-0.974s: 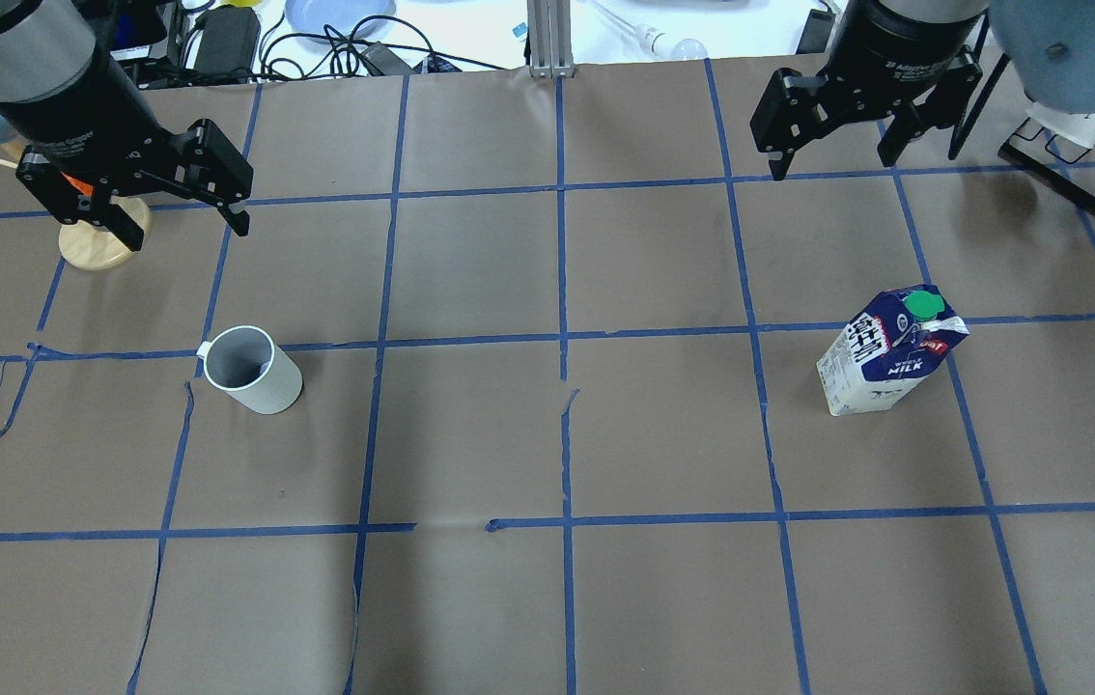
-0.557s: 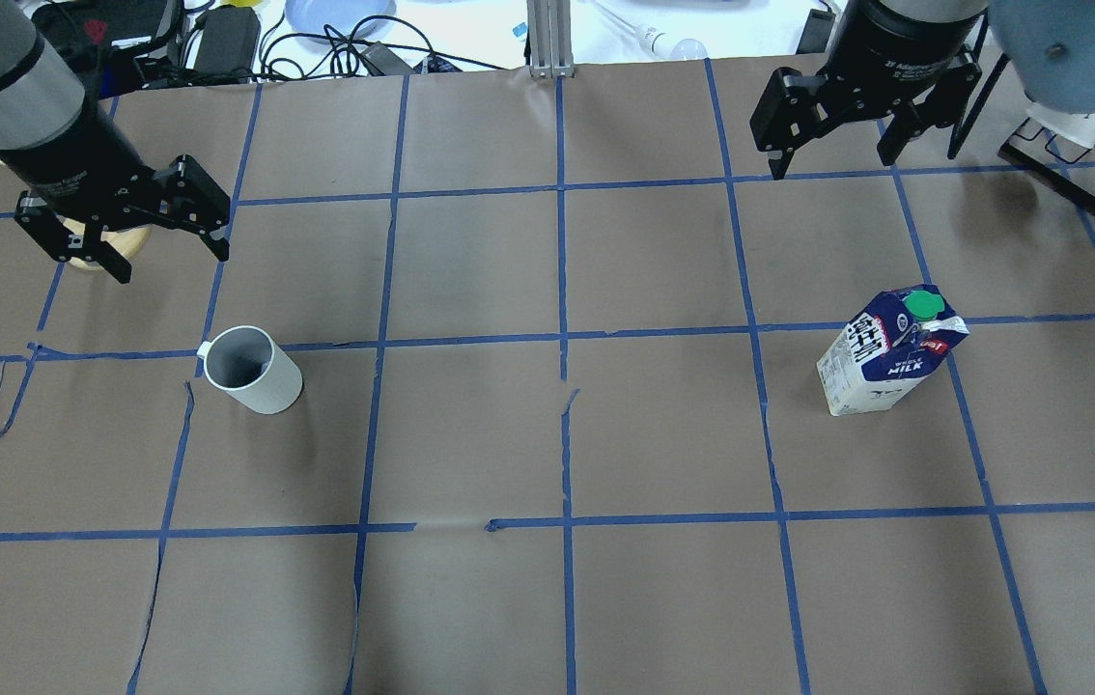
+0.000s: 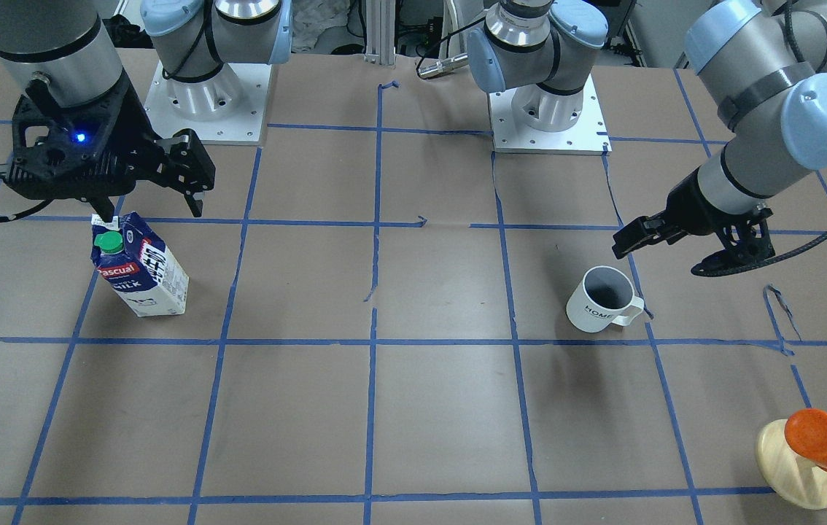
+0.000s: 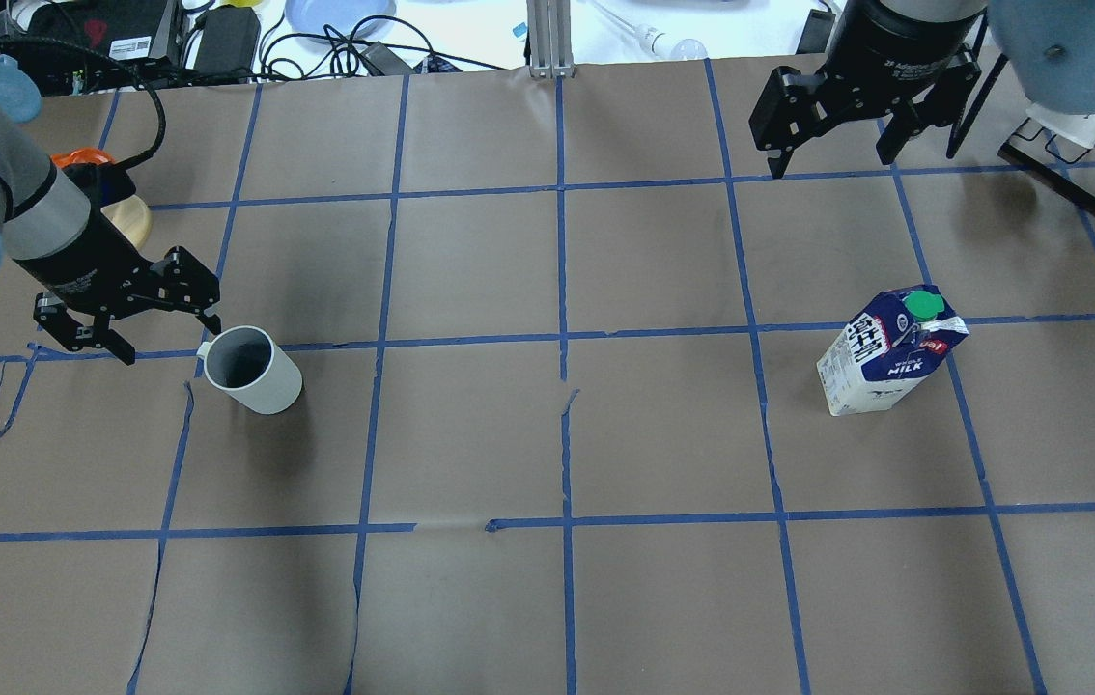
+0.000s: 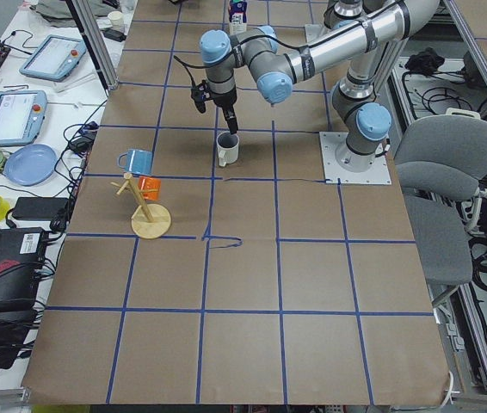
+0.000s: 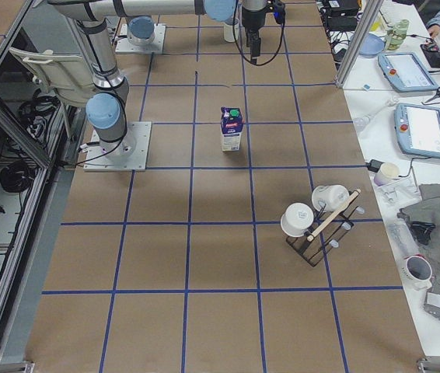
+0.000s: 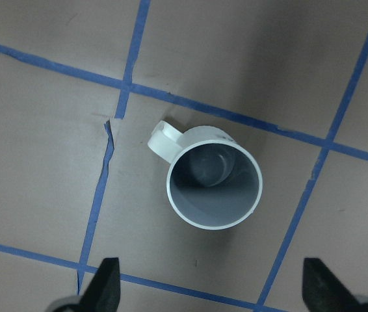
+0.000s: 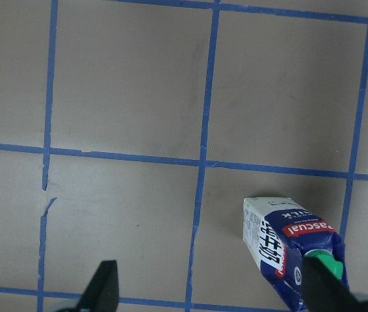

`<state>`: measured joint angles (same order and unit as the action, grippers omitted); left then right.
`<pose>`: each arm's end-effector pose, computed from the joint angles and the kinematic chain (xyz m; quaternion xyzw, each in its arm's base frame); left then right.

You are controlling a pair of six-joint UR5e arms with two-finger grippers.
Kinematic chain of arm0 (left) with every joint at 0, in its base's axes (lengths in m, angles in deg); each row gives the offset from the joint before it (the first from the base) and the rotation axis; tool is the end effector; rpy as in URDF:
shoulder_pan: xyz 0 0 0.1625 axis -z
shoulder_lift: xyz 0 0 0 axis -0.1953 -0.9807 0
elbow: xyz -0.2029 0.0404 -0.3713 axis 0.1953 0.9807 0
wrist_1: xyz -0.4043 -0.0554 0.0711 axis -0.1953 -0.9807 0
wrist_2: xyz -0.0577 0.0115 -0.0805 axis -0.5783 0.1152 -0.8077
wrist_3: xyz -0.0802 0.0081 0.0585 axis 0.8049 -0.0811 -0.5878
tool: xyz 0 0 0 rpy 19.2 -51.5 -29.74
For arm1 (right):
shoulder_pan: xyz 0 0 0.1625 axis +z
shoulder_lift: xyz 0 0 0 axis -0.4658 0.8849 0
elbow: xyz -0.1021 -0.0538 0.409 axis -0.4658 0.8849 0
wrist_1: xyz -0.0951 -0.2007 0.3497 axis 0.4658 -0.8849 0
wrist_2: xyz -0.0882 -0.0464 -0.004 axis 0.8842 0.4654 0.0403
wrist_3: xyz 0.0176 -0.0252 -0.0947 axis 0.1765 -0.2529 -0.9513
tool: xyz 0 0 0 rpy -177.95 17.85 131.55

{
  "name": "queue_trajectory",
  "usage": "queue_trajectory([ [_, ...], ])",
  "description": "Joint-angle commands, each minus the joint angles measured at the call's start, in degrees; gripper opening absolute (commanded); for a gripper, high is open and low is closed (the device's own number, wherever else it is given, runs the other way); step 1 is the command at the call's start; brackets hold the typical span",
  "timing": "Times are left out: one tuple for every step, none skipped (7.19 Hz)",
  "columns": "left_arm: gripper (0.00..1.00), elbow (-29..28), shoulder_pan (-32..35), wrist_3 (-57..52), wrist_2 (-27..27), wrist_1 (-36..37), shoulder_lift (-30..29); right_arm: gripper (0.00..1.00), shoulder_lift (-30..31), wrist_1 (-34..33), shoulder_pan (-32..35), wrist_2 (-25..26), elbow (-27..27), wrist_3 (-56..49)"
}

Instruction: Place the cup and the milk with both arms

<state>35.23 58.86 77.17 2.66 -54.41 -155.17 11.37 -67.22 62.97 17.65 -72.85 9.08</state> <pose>0.0341 -0.4953 0.3301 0.1611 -0.9822 -0.0908 0.0330 0.1404 -0.5283 0.5037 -0.0478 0.9984 -0.0300 0.0004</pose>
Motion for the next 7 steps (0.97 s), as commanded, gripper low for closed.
queue_trajectory([
  [1.0,1.6,-0.2,0.3,0.5,2.1,-2.8,1.0,0.0,0.0,0.0,0.0,0.0,0.0],
  [1.0,1.7,-0.3,0.6,0.6,5.0,-5.1,1.0,0.0,0.0,0.0,0.0,0.0,0.0],
  [1.0,1.9,-0.3,0.4,0.6,8.3,-7.5,1.0,0.0,-0.1,0.0,0.0,0.0,0.0],
  [1.0,2.0,-0.3,0.4,0.6,9.4,-8.9,1.0,0.0,-0.2,0.0,0.1,0.0,-0.1],
  [1.0,2.2,-0.3,-0.1,0.6,9.4,-9.5,1.0,0.0,-0.2,0.0,0.1,0.0,-0.1],
  [1.0,3.0,-0.3,0.3,0.6,9.4,-10.1,1.0,0.0,-0.2,0.0,0.1,0.0,-0.1],
  [1.0,3.2,-0.3,0.4,0.5,9.5,-10.6,1.0,0.0,-0.2,0.1,0.2,0.0,-0.1],
])
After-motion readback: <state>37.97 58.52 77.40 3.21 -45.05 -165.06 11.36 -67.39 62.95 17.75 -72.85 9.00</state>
